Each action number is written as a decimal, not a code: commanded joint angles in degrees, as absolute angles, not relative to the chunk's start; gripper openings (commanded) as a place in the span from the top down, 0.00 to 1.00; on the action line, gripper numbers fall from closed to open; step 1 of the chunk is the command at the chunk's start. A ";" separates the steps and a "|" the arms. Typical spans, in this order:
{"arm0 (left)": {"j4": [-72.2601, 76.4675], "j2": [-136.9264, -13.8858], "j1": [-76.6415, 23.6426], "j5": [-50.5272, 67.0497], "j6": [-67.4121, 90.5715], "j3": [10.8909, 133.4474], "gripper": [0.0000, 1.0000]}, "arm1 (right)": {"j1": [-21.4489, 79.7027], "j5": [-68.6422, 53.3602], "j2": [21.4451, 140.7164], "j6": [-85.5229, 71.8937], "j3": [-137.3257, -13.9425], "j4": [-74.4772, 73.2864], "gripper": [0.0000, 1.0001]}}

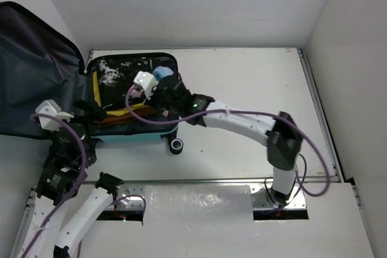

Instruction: Pack the luggage

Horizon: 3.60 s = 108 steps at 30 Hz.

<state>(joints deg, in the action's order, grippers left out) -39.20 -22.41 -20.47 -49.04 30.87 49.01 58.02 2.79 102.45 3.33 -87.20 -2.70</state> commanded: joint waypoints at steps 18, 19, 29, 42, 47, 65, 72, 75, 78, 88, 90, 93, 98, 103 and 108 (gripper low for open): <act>-61.18 -60.63 -19.95 -73.54 27.79 114.31 0.00 | 63.99 4.21 109.45 -4.83 -93.64 2.12 0.01; -59.69 -61.95 -20.04 -74.70 24.21 115.56 0.01 | 63.64 4.39 106.99 -4.83 -91.86 1.67 0.01; -55.18 -73.38 -6.36 -62.36 18.62 114.79 0.00 | 49.93 -4.65 105.11 -11.25 -83.41 0.18 0.01; -53.98 -75.16 24.79 -35.87 25.32 115.52 0.00 | 44.47 0.18 95.27 -20.29 -67.07 2.10 0.63; -51.95 -70.33 24.79 -32.09 23.29 111.46 0.00 | 44.74 -4.92 100.89 -24.95 -71.36 -4.74 0.61; -43.07 -59.32 22.33 -16.17 20.22 92.99 0.00 | 57.39 -21.80 121.96 -34.28 -100.07 -3.40 0.61; -42.36 -58.10 18.12 -21.08 18.28 91.05 0.00 | 56.87 -16.27 140.44 -32.34 -120.75 -17.31 0.39; -43.59 -58.27 16.44 -25.04 17.58 93.42 0.00 | 56.25 -17.31 137.91 -31.73 -118.75 -14.95 0.39; -46.04 -60.63 16.35 -30.03 17.23 99.10 0.00 | 56.25 -20.64 130.71 -30.15 -113.22 -9.25 0.30; -54.75 -77.43 24.50 -47.28 11.77 117.77 0.00 | 51.87 -21.62 101.44 -21.89 -93.18 -9.66 0.01; -51.01 -75.42 25.57 -47.63 8.56 113.93 0.00 | 49.23 -21.54 98.28 -20.84 -89.57 -12.03 0.01; -44.33 -71.72 26.98 -53.08 2.49 105.48 0.00 | 46.85 -20.66 95.55 -19.51 -84.57 -12.92 0.01; -43.09 -70.84 28.30 -54.39 1.33 104.51 0.00 | 44.48 -21.36 94.66 -18.81 -79.54 -12.22 0.01; -44.11 -71.19 28.39 -58.09 1.40 104.49 0.00 | 43.33 -24.25 96.41 -19.69 -79.54 -11.16 0.01; -37.55 -66.71 28.39 -58.53 -3.24 100.82 0.00 | 43.16 -24.87 98.43 -20.21 -79.54 -10.37 0.01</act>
